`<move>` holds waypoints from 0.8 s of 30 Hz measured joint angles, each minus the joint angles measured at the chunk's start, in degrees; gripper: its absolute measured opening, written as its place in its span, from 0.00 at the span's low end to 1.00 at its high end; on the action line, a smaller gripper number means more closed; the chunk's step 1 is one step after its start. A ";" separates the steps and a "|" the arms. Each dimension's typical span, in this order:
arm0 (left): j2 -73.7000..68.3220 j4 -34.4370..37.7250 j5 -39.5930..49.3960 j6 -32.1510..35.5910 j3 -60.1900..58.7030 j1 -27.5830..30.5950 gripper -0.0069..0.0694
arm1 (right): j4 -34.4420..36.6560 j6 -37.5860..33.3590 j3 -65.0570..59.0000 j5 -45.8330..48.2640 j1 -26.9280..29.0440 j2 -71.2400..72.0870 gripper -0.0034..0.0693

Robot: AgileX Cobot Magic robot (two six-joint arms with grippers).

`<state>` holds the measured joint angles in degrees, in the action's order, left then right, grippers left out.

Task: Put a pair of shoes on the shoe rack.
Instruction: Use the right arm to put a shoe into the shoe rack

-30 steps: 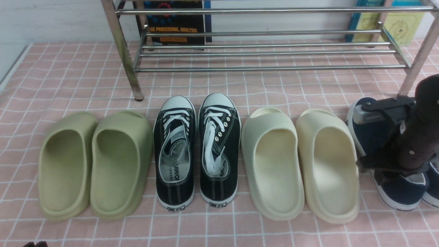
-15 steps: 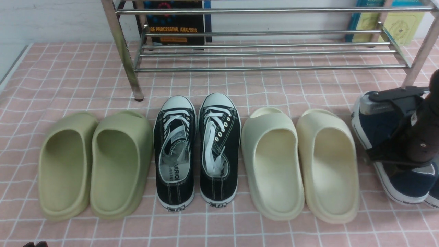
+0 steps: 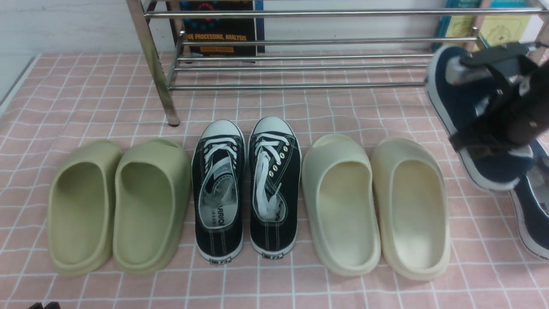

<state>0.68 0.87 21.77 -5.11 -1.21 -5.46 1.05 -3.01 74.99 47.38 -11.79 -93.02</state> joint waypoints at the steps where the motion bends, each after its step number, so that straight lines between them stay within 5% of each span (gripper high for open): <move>1: 0.00 0.00 0.00 0.00 0.00 0.00 0.30 | 0.09 -0.09 0.00 -0.05 0.00 -0.29 0.08; 24: 0.00 0.00 0.00 0.00 0.00 0.00 0.31 | -2.43 -2.32 39.43 1.57 0.00 -32.13 0.08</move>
<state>0.68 0.87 21.77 -5.11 -1.21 -5.46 -1.38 -5.34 114.41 48.95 -11.79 -125.15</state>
